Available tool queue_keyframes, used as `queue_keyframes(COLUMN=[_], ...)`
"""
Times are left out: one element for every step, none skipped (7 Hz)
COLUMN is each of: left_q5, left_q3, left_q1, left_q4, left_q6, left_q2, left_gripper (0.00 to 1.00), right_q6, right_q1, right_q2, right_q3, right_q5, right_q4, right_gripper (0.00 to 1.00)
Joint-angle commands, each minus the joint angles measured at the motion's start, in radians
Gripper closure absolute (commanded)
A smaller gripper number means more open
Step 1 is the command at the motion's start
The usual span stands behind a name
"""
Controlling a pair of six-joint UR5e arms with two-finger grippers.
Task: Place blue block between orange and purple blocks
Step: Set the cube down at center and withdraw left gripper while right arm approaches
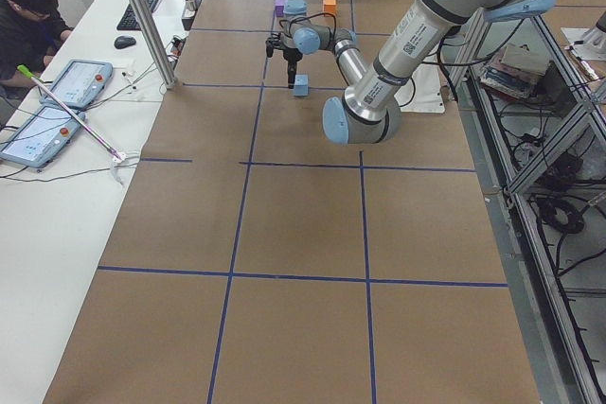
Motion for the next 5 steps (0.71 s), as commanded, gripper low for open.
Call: queue_keyframes(left_q5=[-0.062,-0.110,-0.207,-0.262,-0.283], left_q3=[-0.185,-0.242,-0.255,-0.256,-0.258], left_q1=[-0.130,-0.212,-0.321,-0.433,-0.542], left_q4=[0.066,0.067,0.066,0.064,0.049], left_q6=[0.248,0.397,0.599,0.701,0.864], left_q2=[0.189,0.280,0.361,0.461,0.579], left_gripper=[0.00,0.00,0.00,0.00,0.00], right_q6=[0.114,0.232,0.399,0.548,0.689], right_q1=[-0.045,-0.113,-0.191,-0.285,-0.383], right_q2=[0.051,0.087,0.125,0.184,0.272], right_q3=[0.017,0.060,0.125,0.161,0.163], right_q5=[0.043,0.043,0.043,0.034,0.017], right_q4=[0.002,0.002,0.002,0.000,0.000], right_gripper=[0.00,0.00,0.00,0.00,0.00])
